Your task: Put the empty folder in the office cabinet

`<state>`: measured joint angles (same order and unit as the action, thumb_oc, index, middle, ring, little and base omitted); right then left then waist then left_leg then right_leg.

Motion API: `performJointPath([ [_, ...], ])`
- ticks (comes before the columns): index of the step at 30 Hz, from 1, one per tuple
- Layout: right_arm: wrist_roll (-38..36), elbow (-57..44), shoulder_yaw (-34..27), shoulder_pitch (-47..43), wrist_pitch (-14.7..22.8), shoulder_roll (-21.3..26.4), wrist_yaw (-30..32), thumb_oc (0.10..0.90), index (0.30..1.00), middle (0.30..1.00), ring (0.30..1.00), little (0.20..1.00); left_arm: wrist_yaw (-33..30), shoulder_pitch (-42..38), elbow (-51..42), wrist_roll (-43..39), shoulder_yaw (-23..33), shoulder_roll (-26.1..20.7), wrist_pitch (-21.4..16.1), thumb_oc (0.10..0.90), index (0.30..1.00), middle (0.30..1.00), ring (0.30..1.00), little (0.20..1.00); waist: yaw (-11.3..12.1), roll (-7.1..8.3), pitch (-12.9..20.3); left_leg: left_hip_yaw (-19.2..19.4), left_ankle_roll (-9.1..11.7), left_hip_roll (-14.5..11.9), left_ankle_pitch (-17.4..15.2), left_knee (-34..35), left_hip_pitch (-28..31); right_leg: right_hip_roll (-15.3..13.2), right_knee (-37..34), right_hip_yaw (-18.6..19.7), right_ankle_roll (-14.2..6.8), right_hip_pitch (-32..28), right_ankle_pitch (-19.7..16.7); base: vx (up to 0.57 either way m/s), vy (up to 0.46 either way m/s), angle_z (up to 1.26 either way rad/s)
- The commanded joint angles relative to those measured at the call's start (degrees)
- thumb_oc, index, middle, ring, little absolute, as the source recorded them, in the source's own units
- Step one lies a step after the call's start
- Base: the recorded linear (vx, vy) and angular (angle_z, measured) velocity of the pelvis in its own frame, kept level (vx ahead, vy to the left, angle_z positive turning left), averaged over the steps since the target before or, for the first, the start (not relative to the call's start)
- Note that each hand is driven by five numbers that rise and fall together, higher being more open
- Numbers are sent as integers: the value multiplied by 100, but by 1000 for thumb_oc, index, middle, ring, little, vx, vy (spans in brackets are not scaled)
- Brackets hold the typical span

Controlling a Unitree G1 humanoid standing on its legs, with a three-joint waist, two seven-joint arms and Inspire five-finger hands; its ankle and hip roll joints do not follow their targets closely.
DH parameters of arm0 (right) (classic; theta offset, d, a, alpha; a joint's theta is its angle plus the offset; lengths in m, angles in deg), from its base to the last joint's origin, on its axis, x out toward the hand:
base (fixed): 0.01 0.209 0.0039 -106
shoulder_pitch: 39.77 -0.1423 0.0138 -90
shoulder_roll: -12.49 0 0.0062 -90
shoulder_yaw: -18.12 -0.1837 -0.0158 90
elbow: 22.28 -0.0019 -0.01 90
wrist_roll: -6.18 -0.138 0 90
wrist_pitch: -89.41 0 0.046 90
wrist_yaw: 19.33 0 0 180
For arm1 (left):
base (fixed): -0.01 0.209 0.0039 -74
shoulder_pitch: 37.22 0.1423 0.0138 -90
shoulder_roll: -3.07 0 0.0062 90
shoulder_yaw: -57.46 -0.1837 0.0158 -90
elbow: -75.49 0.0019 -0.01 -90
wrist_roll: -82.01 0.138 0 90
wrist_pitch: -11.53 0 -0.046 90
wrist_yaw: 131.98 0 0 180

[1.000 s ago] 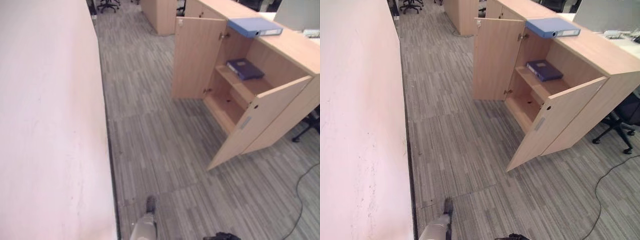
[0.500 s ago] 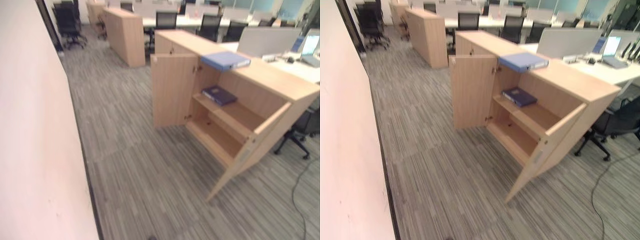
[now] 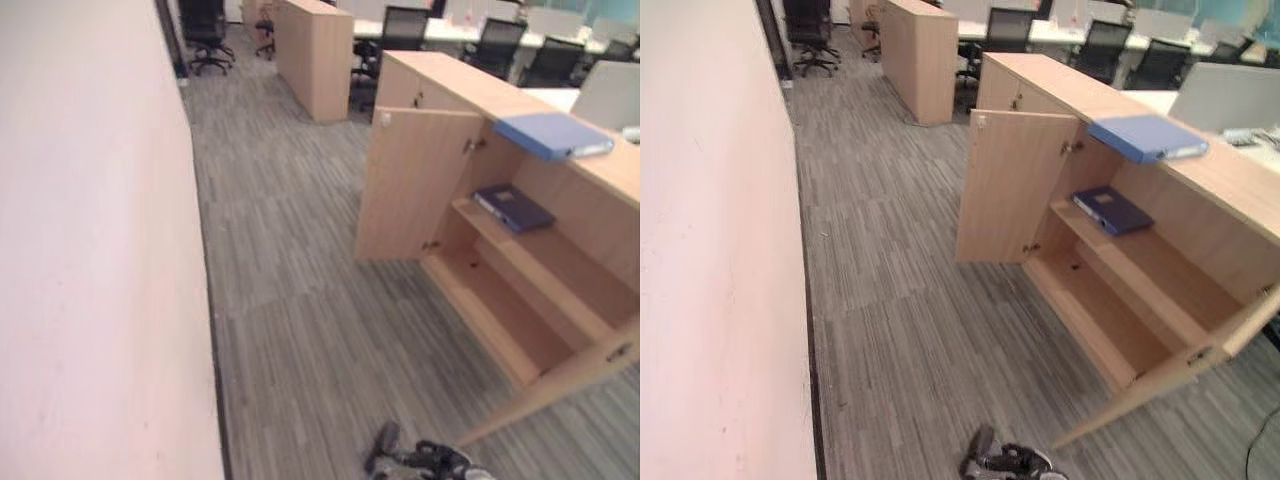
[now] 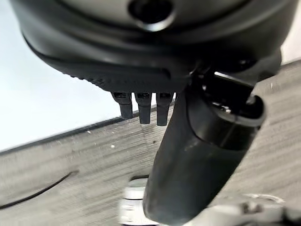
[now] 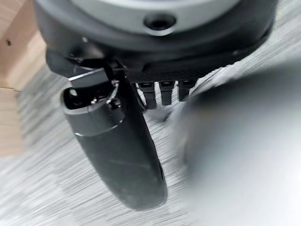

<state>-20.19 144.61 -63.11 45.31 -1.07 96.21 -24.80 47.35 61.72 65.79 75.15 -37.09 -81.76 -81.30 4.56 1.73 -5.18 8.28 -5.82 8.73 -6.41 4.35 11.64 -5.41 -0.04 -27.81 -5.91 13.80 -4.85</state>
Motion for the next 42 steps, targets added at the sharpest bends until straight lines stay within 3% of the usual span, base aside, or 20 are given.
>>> performJointPath([
  [1,-18,136,24,-387,112,83,27,800,900,900,900,900,-22,-82,134,131,-184,-76,-77,800,900,900,900,900,73,-45,19,21,515,-514,180,65,-269,-325,-496,80,-432,-801,-671,265,-111,50],
  [9,-60,342,-72,-283,125,243,114,800,900,900,900,900,-144,-367,20,63,-297,-133,-97,800,900,900,900,900,-48,-36,63,-85,858,-1106,-28,-19,-177,-97,37,112,-126,-795,-24,246,-157,19],
  [11,-75,392,-11,-180,126,224,135,800,900,900,900,900,-200,-479,-119,-27,-324,-228,-123,800,900,900,900,900,-47,98,-12,21,1030,-1476,-52,-1185,-475,41,96,101,37,-1080,194,296,-309,7],
  [12,-75,392,-11,-180,126,222,135,800,900,900,900,900,-200,-478,-121,-27,-324,-230,-122,800,900,900,900,900,-50,97,-14,16,1034,-1483,-66,-1213,-488,46,92,98,41,-1083,195,215,-250,25],
  [15,-111,427,-14,-117,109,292,209,800,900,900,900,900,-327,-568,-306,-153,-334,-321,-134,800,900,900,900,900,160,239,-328,-8,948,-1753,768,-3469,-1716,236,-53,-10,339,-1546,420,88,-232,17],
  [18,-123,435,-27,-113,101,319,224,800,900,900,900,900,-328,-525,-275,-152,-312,-310,-130,800,900,900,900,900,240,318,-345,185,881,-1831,612,-3602,-2177,226,-139,55,369,-1688,507,131,-59,-21],
  [20,-113,370,-43,-42,115,342,194,800,900,900,900,900,-297,-390,-161,-143,-210,-271,-126,800,900,900,900,900,326,328,-290,208,923,-1704,522,-2579,-2421,132,-253,227,303,-1851,577,196,116,-33],
  [21,-112,368,-40,-37,114,343,194,800,900,900,900,900,-298,-386,-161,-142,-210,-270,-127,800,900,900,900,900,327,337,-289,217,920,-1690,538,-2543,-2400,121,-253,230,300,-1853,577,126,107,-31],
  [22,-97,363,-55,-8,124,350,190,800,900,900,900,900,-294,-358,-129,-145,-194,-256,-125,800,900,900,900,900,348,298,-266,139,995,-1656,728,-2080,-2461,122,-268,269,298,-1904,611,141,112,-28],
  [24,-90,348,-78,67,157,355,181,800,900,900,900,900,-309,-313,-91,-180,-175,-220,-146,800,900,900,900,900,380,176,-256,-119,1203,-1565,1554,-757,-2517,169,-297,325,315,-2100,735,249,180,-15],
  [26,-100,337,-95,97,186,357,194,800,900,900,900,900,-338,-361,-87,-249,-183,-192,-158,800,900,900,900,900,428,81,-261,-368,1376,-1509,1887,65,-2687,221,-299,438,331,-2286,839,318,208,-11],
  [28,-77,372,-131,138,185,350,191,800,900,900,900,900,-335,-362,-46,-282,-190,-133,-165,800,900,900,900,900,442,17,-249,-502,1495,-1472,1923,65,-2907,232,-298,554,333,-2451,911,253,194,-54],
  [30,18,443,-132,186,162,315,165,800,900,900,900,900,-318,-286,69,-247,-150,-58,-160,800,900,900,900,900,448,-115,-63,-608,1453,-1517,1948,65,-2814,281,-319,658,276,-2531,939,288,264,-65],
  [34,50,558,-252,262,118,259,131,800,900,900,900,900,-297,-201,112,-170,-145,-43,-188,800,900,900,900,900,461,-95,199,-347,1328,-1485,1988,65,-2429,-3,-414,769,70,-2767,921,320,274,-55],
  [36,126,554,-268,269,85,193,69,800,900,900,900,900,-268,-195,99,-140,-133,-96,-202,800,900,900,900,900,492,-13,353,-103,1041,-1208,1685,65,-2124,-499,-277,776,-221,-2796,785,398,419,-29],
  [38,136,546,-262,263,82,182,46,800,900,900,900,900,-274,-201,88,-116,-125,-120,-197,800,900,900,900,900,524,6,394,-47,935,-1100,1577,64,-2016,-669,-135,796,-282,-2733,715,278,364,-38],
  [39,132,498,-284,214,79,181,34,800,900,900,900,900,-281,-233,42,-63,-157,-168,-203,800,900,900,900,900,504,7,407,41,740,-859,1389,64,-1805,-1024,391,798,-360,-2556,367,245,359,-47],
  [40,132,498,-284,214,79,183,35,800,900,900,900,900,-281,-233,42,-63,-157,-166,-203,800,900,900,900,900,505,4,417,41,739,-863,1393,64,-1818,-1019,385,799,-359,-2545,359,281,524,-44],
  [41,101,411,-289,119,87,219,46,800,900,900,900,900,-256,-244,-9,-53,-214,-180,-188,800,900,900,900,900,447,-70,352,111,477,-613,1195,65,-1579,-1388,1261,823,-365,-2210,-191,115,279,-10],
  [42,101,411,-289,118,87,219,46,800,900,900,900,900,-256,-245,-9,-53,-214,-180,-188,800,900,900,900,900,453,-66,351,118,473,-608,1194,65,-1578,-1397,1275,833,-369,-2200,-186,226,404,-9],
])
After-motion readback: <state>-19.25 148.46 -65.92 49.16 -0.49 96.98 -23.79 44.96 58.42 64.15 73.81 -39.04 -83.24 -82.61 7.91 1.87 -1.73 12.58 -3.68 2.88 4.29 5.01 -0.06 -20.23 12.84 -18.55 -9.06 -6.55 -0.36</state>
